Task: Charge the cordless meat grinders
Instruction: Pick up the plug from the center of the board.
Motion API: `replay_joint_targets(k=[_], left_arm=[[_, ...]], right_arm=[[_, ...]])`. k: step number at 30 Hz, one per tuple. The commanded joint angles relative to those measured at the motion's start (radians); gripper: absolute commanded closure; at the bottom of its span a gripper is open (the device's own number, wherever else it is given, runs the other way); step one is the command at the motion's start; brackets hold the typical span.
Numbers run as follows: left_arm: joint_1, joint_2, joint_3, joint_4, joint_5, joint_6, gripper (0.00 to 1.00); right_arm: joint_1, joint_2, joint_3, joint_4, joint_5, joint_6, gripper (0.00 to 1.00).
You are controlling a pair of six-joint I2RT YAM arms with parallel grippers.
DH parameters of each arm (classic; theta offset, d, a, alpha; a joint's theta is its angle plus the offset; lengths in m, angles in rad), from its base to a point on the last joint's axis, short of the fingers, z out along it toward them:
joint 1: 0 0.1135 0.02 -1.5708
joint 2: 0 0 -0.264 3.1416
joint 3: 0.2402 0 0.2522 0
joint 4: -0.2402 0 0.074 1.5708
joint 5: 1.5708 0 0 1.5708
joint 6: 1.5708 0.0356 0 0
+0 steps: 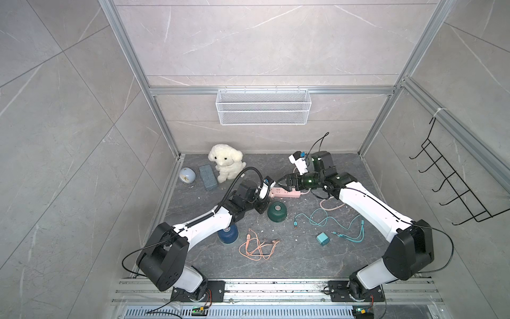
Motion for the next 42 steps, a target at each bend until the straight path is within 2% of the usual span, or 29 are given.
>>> replay_joint_targets(k=[1,8,12,17,22,26,34,36,38,40,42], left_arm=[[-0.023,-0.048,0.018,0.126,-0.018,0.096,0.88],[-0.029,-0.081,-0.009,0.188,-0.042,0.059,0.88],[-0.029,-0.094,-0.012,0.192,-0.010,0.044,0.89],[-0.028,-0.104,-0.016,0.198,-0.028,0.048,0.89],[-0.029,-0.088,0.011,0.170,-0.026,0.069,0.88],[-0.028,-0.064,0.044,0.118,-0.052,0.093,0.88],[-0.026,-0.010,0.096,0.066,-0.099,0.130,0.88],[-0.026,-0.003,0.099,0.064,-0.092,0.131,0.88],[-0.026,-0.005,0.091,0.075,-0.091,0.126,0.87],[-0.019,-0.010,0.085,0.078,-0.092,0.114,0.83],[0.006,-0.014,0.083,0.065,-0.074,0.081,0.71]], right_arm=[[0.038,0.057,0.054,-0.014,-0.048,0.020,0.09],[0.054,0.102,0.065,-0.022,-0.038,0.026,0.16],[0.054,0.134,0.093,-0.024,-0.066,0.033,0.22],[0.061,0.170,0.143,-0.066,-0.085,0.019,0.40],[0.076,0.202,0.191,-0.139,-0.089,-0.028,0.48],[0.084,0.218,0.218,-0.185,-0.064,-0.053,0.58],[0.104,0.268,0.291,-0.265,-0.052,-0.100,0.57],[0.105,0.269,0.293,-0.255,-0.038,-0.090,0.62],[0.105,0.269,0.300,-0.254,-0.025,-0.092,0.73],[0.105,0.271,0.307,-0.254,-0.021,-0.097,0.81],[0.104,0.275,0.317,-0.248,-0.027,-0.104,0.87]])
